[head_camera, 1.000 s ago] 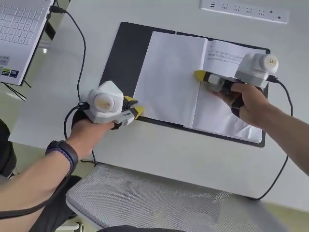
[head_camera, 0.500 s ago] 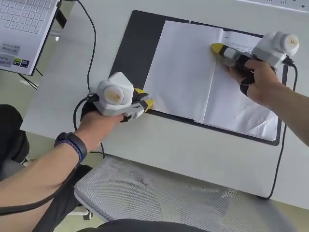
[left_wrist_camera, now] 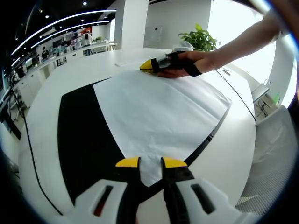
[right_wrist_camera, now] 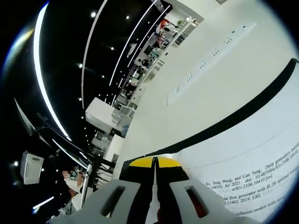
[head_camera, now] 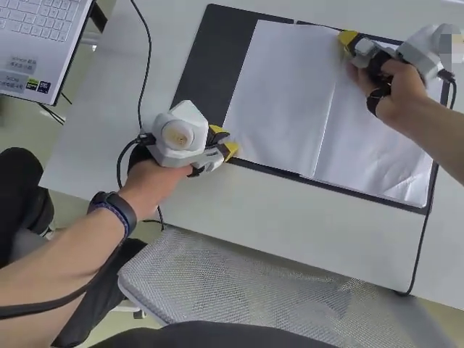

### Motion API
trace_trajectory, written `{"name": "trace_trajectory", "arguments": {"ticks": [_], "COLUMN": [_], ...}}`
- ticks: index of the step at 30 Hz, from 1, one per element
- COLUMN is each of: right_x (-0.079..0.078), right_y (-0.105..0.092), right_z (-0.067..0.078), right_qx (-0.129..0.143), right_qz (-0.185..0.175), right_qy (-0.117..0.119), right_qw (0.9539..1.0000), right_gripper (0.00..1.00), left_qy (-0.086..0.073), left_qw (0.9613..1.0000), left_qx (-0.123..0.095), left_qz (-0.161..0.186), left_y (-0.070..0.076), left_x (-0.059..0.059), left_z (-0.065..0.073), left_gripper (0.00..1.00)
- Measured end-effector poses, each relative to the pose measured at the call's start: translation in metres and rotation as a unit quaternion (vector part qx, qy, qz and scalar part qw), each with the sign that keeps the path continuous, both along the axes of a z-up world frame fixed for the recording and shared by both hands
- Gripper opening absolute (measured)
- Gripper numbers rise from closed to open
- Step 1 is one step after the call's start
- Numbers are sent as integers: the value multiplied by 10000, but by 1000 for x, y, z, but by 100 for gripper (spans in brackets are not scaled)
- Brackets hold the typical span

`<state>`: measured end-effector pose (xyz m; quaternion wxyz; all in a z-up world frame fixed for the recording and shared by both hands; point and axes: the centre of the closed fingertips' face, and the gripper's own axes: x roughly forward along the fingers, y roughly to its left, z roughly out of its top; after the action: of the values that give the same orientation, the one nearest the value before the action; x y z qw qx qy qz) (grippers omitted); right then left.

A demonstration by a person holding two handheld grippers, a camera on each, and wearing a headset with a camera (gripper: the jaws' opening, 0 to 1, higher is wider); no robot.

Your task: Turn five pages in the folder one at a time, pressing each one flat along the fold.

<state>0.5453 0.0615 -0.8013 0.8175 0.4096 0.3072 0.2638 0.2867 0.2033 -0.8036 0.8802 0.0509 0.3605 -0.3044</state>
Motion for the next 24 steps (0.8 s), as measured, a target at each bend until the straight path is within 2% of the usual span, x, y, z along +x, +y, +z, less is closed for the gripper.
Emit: {"name": "trace_trajectory", "arguments": {"ticks": [5, 8, 10, 12, 21, 24], "right_x": [14, 13, 12, 12, -21, -30], "right_y": [-6, -5, -6, -6, 0, 1], "right_z": [-1, -1, -1, -3, -2, -2], "right_qx": [36, 89, -7, -8, -79, -77], "right_qz": [-237, -161, -70, -32, 574, 652], "right_qy": [-4, 10, -71, -56, -143, -148], "right_qw": [9997, 9998, 9999, 10000, 9982, 9977], "right_gripper": [0, 0, 0, 0, 0, 0], "left_qy": [6, 11, 5, 4, 9, 3], "left_qw": [10000, 10000, 10000, 10000, 10000, 10000], "left_qx": [-6, -13, -12, -32, -15, -23], "left_qz": [12, 31, 40, 67, 59, 64], "left_y": [0, 0, 0, 0, 0, -1], "left_x": [0, 0, 0, 1, 1, 1], "left_z": [0, -1, -1, -1, -1, 0], "left_gripper": [16, 16, 16, 16, 16, 16]}}
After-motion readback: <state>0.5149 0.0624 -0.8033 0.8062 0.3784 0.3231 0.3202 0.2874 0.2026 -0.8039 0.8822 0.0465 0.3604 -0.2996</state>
